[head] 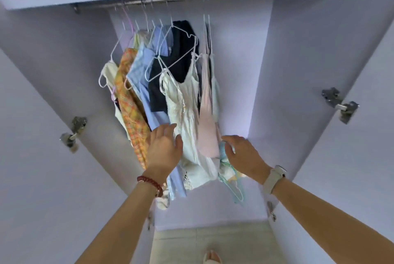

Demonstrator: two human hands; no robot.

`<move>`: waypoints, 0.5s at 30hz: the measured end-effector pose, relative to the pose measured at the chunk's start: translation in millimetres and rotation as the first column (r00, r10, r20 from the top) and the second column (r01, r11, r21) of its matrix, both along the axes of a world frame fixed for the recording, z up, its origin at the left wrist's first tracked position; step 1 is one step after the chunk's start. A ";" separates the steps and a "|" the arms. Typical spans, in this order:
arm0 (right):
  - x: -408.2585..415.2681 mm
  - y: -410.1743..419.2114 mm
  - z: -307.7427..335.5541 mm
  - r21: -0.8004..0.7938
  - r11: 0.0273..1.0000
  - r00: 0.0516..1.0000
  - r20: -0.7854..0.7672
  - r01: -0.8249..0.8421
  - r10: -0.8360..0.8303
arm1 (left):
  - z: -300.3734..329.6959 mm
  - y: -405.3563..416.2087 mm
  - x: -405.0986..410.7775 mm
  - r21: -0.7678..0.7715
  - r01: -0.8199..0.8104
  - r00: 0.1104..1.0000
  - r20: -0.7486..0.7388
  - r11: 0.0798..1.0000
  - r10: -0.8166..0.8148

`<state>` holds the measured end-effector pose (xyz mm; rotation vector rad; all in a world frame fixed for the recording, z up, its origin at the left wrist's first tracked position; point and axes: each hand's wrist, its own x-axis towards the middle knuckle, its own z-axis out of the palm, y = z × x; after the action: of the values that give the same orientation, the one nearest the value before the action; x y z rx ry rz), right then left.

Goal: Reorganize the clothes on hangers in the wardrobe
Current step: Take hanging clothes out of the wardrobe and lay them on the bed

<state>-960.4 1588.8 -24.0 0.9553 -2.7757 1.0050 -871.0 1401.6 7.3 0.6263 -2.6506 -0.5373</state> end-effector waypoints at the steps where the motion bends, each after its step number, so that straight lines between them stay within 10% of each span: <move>1: -18.1 -14.6 9.8 -0.077 0.997 1.000 -0.002 0.031 -0.031 | 9.4 -9.7 -16.5 -0.003 0.010 0.999 -0.031 1.000 -0.010; 6: -116.2 -74.7 63.7 -0.426 0.880 0.977 0.070 0.211 -0.200 | 53.2 -28.8 -99.7 -0.024 0.111 0.981 -0.157 0.994 -0.113; 15: -194.8 -118.0 89.0 -0.289 0.918 0.951 0.227 0.271 -0.209 | 62.0 -42.1 -188.7 0.013 0.327 0.930 -0.182 0.945 -0.319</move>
<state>-1155.2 1470.8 65.0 0.4825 -2.6627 1.5066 -1059.6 1359.5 69.3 0.1389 -2.5872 -0.7074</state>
